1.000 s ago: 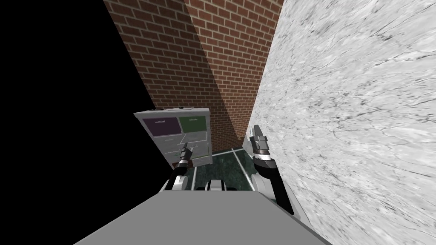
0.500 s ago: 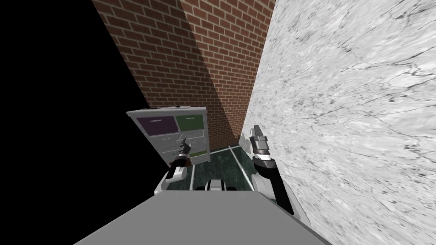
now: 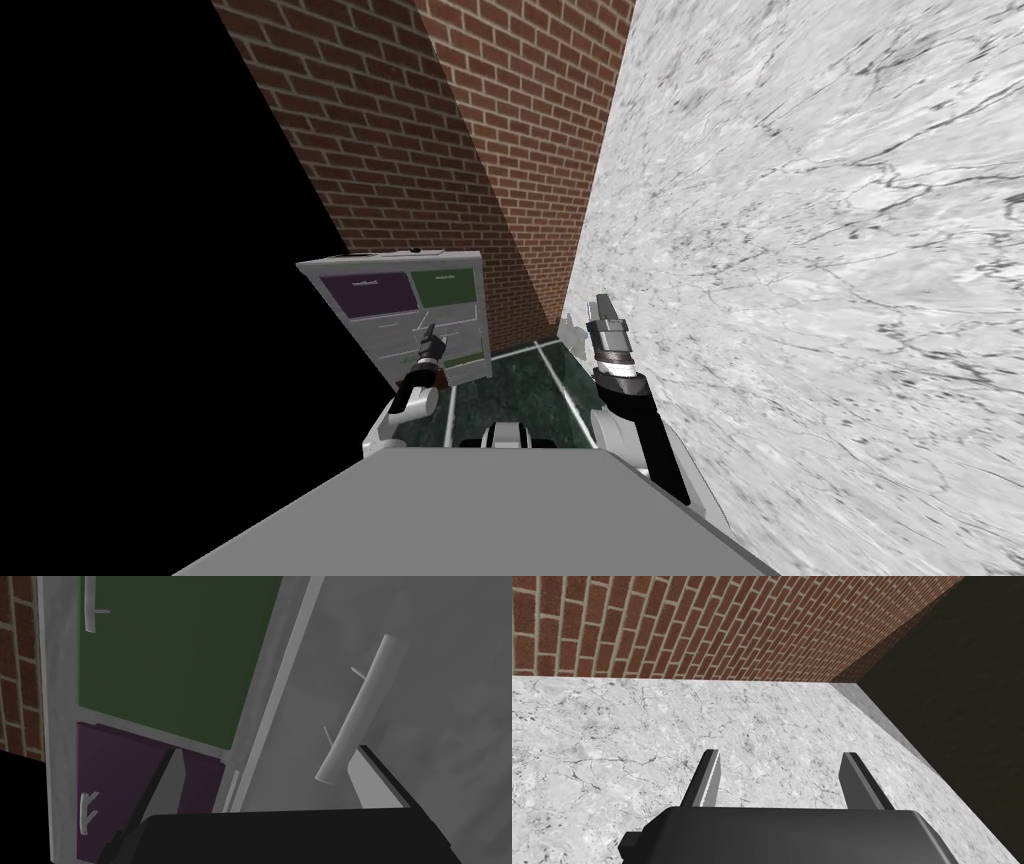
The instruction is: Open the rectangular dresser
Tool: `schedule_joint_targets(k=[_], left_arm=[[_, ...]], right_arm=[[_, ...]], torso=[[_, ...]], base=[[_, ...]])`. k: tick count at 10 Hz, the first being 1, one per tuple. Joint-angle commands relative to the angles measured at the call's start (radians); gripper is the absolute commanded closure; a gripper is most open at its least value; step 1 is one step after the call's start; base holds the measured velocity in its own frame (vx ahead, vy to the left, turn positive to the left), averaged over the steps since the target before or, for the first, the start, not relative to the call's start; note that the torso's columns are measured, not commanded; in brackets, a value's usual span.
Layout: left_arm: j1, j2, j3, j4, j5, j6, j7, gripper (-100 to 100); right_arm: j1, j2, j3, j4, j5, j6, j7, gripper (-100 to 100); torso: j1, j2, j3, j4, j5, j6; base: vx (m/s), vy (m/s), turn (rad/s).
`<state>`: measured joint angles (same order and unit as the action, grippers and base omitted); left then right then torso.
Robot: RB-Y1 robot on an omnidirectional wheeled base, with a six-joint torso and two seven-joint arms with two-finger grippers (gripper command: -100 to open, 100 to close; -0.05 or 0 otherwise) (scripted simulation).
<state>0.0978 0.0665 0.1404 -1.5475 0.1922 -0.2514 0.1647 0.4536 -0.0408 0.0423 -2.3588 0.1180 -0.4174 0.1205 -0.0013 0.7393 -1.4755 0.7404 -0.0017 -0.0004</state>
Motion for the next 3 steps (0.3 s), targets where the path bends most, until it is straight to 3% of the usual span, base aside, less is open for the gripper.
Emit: schedule_joint_targets(k=[1, 3], left_arm=[[0.001, 0.000, 0.000, 0.001, 0.000, 0.001, 0.000, 0], [0.001, 0.000, 0.000, 0.002, 0.000, 0.002, 0.000, 0]], right_arm=[[0.000, 0.000, 0.000, 0.000, 0.000, 0.000, 0.000, 0], [0.000, 0.000, 0.000, 0.000, 0.000, 0.000, 0.000, 0]], torso=[[0.000, 0.000, 0.000, -0.001, 0.001, 0.000], [0.001, -0.001, 0.000, -0.002, 0.001, 0.000]], base=[[0.000, 0.000, 0.000], [0.000, 0.000, 0.000]])
